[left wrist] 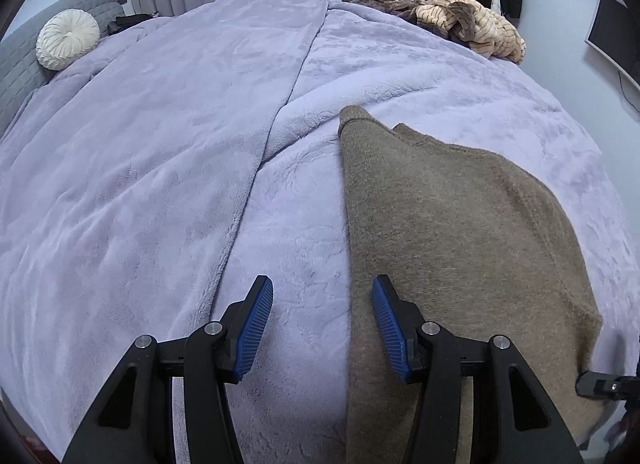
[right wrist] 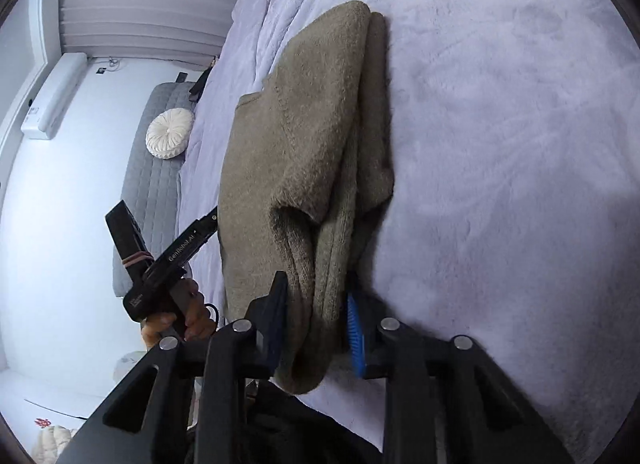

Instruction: Fold small clothes

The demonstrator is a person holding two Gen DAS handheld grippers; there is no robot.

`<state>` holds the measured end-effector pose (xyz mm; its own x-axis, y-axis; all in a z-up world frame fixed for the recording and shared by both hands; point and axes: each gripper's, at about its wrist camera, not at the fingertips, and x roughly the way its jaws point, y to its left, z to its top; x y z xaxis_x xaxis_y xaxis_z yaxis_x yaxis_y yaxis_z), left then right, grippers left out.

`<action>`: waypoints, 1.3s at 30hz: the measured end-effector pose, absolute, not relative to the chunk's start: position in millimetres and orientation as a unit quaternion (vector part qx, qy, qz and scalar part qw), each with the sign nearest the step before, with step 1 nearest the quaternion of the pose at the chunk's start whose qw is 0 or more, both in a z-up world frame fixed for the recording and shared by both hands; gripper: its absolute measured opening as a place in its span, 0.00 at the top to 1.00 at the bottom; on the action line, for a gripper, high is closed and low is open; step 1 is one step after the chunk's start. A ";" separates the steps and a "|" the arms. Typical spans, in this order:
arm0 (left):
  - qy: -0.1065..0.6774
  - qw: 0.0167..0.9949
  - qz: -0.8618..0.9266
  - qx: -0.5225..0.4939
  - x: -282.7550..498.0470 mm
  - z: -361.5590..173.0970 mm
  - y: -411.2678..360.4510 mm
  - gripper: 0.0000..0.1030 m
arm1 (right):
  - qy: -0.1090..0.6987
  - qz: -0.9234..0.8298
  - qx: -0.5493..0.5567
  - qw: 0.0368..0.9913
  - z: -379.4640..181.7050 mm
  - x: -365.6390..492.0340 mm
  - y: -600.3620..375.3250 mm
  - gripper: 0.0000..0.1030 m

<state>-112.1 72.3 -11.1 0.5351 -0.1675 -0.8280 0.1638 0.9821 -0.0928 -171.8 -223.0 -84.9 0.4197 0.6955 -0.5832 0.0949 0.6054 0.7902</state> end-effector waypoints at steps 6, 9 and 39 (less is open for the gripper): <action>0.468 0.878 -0.093 0.025 -125.2 -14.4 62.5 0.48 | 0.532 0.127 0.260 0.796 -72.3 -183.8 -204.1 0.80; 0.460 0.883 -0.082 0.038 -128.7 -15.8 60.7 0.48 | 0.518 0.117 0.271 0.802 -65.8 -190.9 -206.5 0.75; 0.460 0.884 -0.078 0.022 -134.9 -8.9 70.0 0.36 | 0.484 0.039 0.151 0.861 -39.7 -150.7 -183.0 0.59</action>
